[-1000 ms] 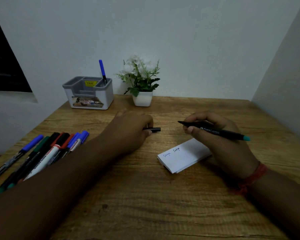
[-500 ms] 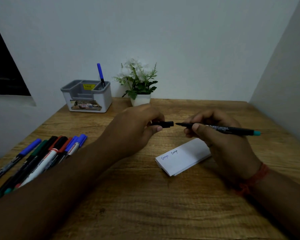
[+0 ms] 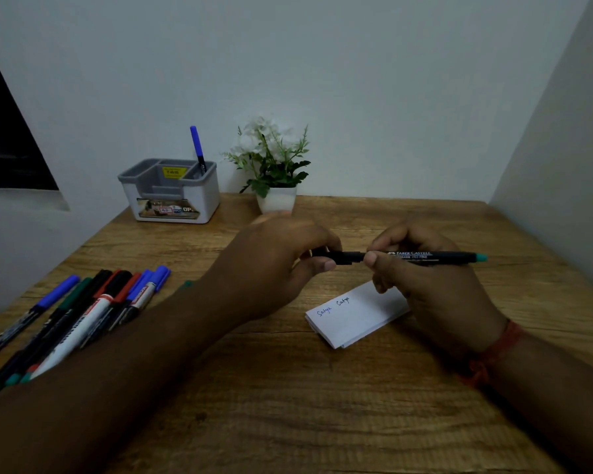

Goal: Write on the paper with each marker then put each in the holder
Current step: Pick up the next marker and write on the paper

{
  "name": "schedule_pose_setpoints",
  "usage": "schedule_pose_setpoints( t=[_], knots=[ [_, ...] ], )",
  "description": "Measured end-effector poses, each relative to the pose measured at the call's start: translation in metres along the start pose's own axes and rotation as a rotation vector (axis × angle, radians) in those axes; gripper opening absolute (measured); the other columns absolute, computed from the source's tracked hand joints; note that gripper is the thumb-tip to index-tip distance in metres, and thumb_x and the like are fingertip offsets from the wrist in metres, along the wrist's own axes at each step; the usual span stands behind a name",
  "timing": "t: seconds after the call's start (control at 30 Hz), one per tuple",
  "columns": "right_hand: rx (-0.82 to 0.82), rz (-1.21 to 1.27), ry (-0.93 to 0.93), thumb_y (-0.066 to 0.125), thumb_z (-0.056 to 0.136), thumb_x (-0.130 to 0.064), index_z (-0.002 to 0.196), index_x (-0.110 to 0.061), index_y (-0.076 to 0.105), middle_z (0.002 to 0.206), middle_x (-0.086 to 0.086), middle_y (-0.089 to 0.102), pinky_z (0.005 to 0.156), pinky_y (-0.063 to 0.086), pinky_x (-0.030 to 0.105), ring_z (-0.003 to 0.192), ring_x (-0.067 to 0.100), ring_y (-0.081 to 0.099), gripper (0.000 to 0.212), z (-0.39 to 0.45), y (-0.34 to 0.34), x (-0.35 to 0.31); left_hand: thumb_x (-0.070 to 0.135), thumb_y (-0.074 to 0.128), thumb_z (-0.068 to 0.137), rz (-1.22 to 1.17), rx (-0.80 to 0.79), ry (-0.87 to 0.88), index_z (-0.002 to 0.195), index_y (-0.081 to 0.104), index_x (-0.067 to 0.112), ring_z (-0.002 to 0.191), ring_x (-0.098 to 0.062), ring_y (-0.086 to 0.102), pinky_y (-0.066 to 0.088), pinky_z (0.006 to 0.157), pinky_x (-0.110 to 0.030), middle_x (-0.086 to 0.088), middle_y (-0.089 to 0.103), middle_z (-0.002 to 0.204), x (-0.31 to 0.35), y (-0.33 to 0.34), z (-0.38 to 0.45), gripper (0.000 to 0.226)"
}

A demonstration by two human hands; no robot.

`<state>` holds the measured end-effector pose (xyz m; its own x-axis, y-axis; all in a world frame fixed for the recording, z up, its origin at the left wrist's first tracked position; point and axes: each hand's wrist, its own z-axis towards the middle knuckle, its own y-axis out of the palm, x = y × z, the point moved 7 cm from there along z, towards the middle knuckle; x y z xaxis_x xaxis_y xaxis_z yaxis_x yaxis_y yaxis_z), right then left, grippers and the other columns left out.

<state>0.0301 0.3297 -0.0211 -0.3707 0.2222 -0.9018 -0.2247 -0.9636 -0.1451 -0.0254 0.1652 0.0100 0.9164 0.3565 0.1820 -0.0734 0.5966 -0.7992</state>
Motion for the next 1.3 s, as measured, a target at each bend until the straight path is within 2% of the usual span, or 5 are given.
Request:
schedule_pose_setpoints(
  t=[0.27, 0.5, 0.73, 0.87, 1.3],
  knots=[
    [0.033, -0.013, -0.003, 0.076, 0.08, -0.033, 0.088, -0.011, 0.072, 0.067, -0.001, 0.069, 0.063, 0.055, 0.019, 0.06, 0.011, 0.065, 0.024, -0.006, 0.008, 0.0, 0.019, 0.069, 0.089, -0.15, 0.006, -0.093, 0.101, 0.07, 0.023, 0.078, 0.005, 0.053, 0.035, 0.065, -0.011, 0.016, 0.063, 0.086, 0.001, 0.007, -0.001, 0.012],
    [0.094, 0.048, 0.02, 0.076, 0.079, -0.034, 0.084, -0.02, 0.074, 0.067, -0.001, 0.07, 0.063, 0.056, 0.021, 0.061, 0.012, 0.065, 0.016, -0.003, 0.007, -0.005, 0.027, 0.065, 0.093, -0.135, -0.011, -0.17, 0.107, 0.066, 0.03, 0.075, 0.006, 0.052, 0.038, 0.063, -0.025, 0.016, 0.063, 0.093, 0.001, 0.007, 0.006, 0.015],
    [0.129, 0.05, 0.172, 0.059, 0.1, -0.036, 0.096, -0.014, 0.064, 0.092, 0.006, 0.067, 0.07, 0.064, 0.032, 0.08, 0.016, 0.07, 0.023, 0.034, 0.015, -0.013, 0.063, 0.036, 0.092, 0.312, -0.115, -0.289, 0.152, 0.026, 0.031, 0.143, -0.024, 0.028, 0.019, 0.116, -0.053, 0.001, 0.031, 0.158, -0.046, -0.023, 0.004, 0.069],
    [-0.002, -0.024, 0.222, 0.046, 0.107, -0.037, 0.103, -0.019, 0.053, 0.089, 0.011, 0.067, 0.062, 0.065, 0.044, 0.073, 0.027, 0.075, 0.02, 0.066, 0.044, -0.022, 0.085, -0.005, 0.072, 0.521, -0.202, -0.444, 0.155, -0.003, 0.034, 0.151, -0.028, -0.004, 0.003, 0.115, -0.066, 0.002, -0.005, 0.166, -0.097, -0.038, -0.012, 0.097],
    [-0.107, -0.999, -0.12, 0.07, 0.095, -0.024, 0.102, -0.01, 0.066, 0.099, 0.013, 0.072, 0.068, 0.047, 0.027, 0.084, 0.024, 0.064, 0.016, 0.188, 0.148, -0.056, 0.089, -0.018, 0.066, 0.668, -0.239, -0.592, 0.15, -0.022, 0.04, 0.144, -0.03, -0.032, -0.014, 0.109, -0.07, -0.001, -0.027, 0.161, -0.187, -0.062, -0.079, 0.098]
  ],
)
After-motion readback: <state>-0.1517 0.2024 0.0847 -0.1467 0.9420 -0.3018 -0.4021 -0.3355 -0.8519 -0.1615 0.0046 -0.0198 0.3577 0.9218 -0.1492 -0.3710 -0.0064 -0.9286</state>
